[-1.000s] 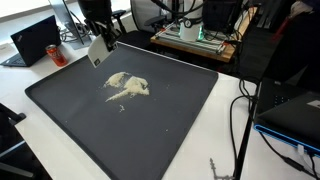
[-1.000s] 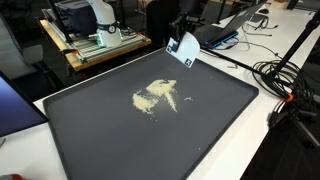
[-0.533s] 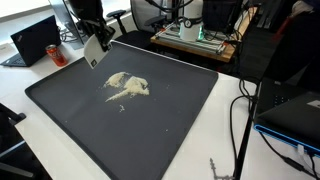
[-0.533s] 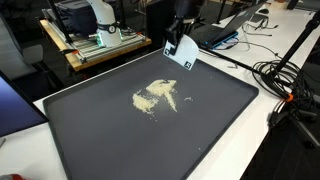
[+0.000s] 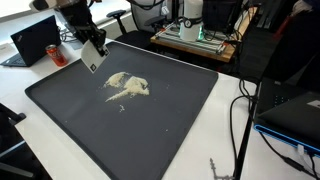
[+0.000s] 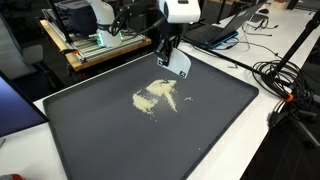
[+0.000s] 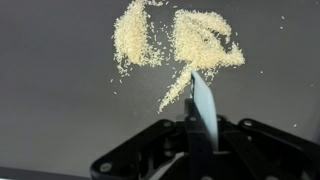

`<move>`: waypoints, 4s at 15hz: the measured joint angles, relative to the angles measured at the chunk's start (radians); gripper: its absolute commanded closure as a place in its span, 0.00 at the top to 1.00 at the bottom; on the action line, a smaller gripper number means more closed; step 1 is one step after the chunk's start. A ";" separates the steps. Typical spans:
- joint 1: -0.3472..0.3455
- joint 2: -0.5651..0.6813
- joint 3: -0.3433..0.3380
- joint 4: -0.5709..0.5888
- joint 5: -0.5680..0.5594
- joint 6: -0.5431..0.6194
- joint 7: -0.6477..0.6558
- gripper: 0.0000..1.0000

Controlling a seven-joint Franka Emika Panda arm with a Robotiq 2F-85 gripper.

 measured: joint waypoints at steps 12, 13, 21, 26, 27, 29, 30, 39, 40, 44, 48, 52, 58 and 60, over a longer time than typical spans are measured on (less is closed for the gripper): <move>-0.196 0.081 0.026 0.036 0.349 0.069 -0.406 0.01; -0.208 0.080 0.026 0.025 0.371 0.080 -0.426 0.01; -0.269 0.070 0.024 -0.089 0.534 0.113 -0.548 0.01; -0.271 0.067 0.009 -0.193 0.601 0.113 -0.553 0.01; -0.272 0.066 0.002 -0.214 0.614 0.113 -0.553 0.01; -0.275 0.063 -0.010 -0.254 0.657 0.113 -0.557 0.01; -0.278 0.061 -0.015 -0.270 0.685 0.108 -0.560 0.01; -0.287 0.018 -0.077 -0.373 0.944 0.069 -0.564 0.01; -0.285 0.007 -0.083 -0.384 0.967 0.069 -0.564 0.01; -0.262 -0.038 -0.106 -0.427 1.024 0.079 -0.554 0.01; -0.223 -0.084 -0.141 -0.497 1.070 0.140 -0.510 0.01; -0.191 -0.139 -0.160 -0.582 1.106 0.196 -0.474 0.01; -0.133 -0.209 -0.163 -0.670 1.158 0.287 -0.373 0.01; -0.109 -0.231 -0.163 -0.688 1.158 0.325 -0.341 0.01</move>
